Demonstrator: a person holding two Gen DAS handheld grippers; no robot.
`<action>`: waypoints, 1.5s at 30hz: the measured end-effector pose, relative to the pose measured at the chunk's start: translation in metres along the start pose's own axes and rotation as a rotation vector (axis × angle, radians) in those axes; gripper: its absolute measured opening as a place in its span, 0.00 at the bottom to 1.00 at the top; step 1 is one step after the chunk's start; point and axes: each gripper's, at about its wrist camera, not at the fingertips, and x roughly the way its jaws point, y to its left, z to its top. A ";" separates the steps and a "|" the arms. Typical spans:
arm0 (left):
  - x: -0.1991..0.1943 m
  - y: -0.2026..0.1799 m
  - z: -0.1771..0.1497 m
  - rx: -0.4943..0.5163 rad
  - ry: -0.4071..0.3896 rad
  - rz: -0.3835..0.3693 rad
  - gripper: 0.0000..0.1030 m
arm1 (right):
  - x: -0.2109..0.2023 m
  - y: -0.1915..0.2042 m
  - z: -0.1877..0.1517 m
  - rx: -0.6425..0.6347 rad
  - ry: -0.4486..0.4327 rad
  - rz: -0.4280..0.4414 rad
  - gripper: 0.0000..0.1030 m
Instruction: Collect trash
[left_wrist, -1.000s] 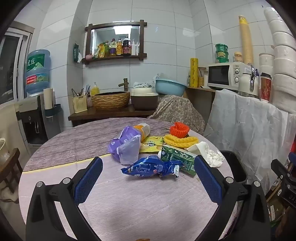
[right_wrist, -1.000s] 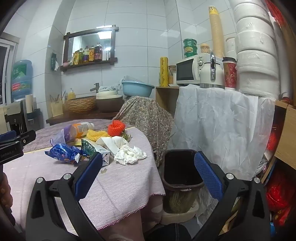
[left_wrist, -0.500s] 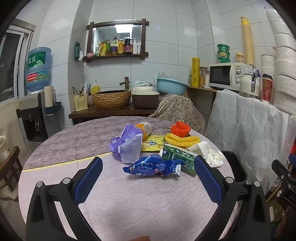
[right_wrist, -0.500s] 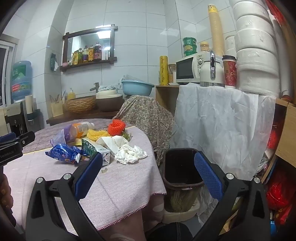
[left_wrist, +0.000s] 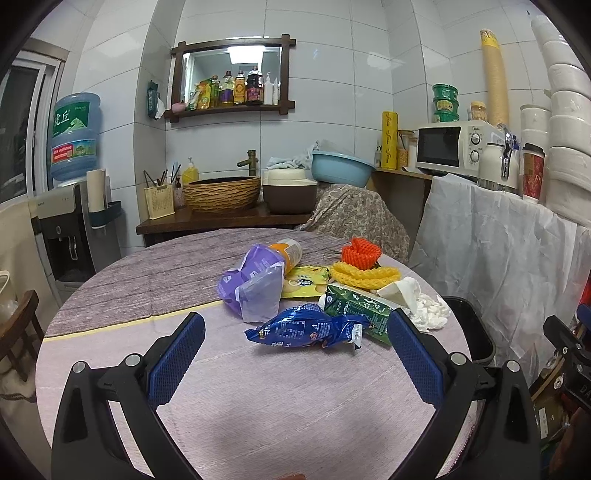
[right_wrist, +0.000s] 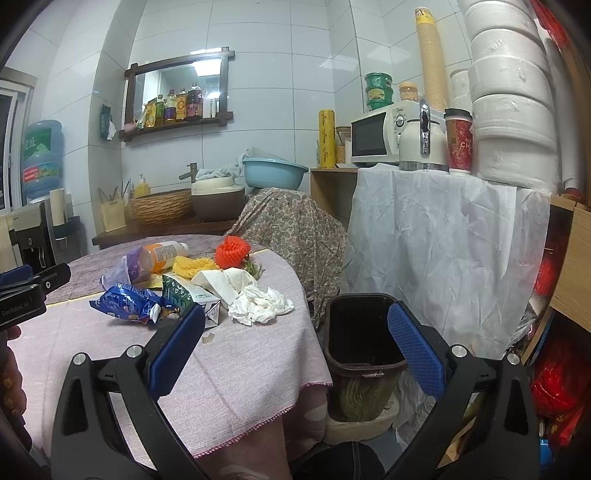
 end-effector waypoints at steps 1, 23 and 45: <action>0.000 -0.001 0.000 -0.001 0.001 0.001 0.95 | 0.000 0.000 0.000 0.000 0.000 0.001 0.95; 0.002 0.000 -0.001 -0.008 0.012 -0.012 0.95 | 0.002 0.000 -0.001 0.006 0.008 0.003 0.95; 0.003 0.000 -0.002 -0.005 0.015 -0.019 0.95 | 0.002 0.004 -0.003 0.007 0.014 0.008 0.95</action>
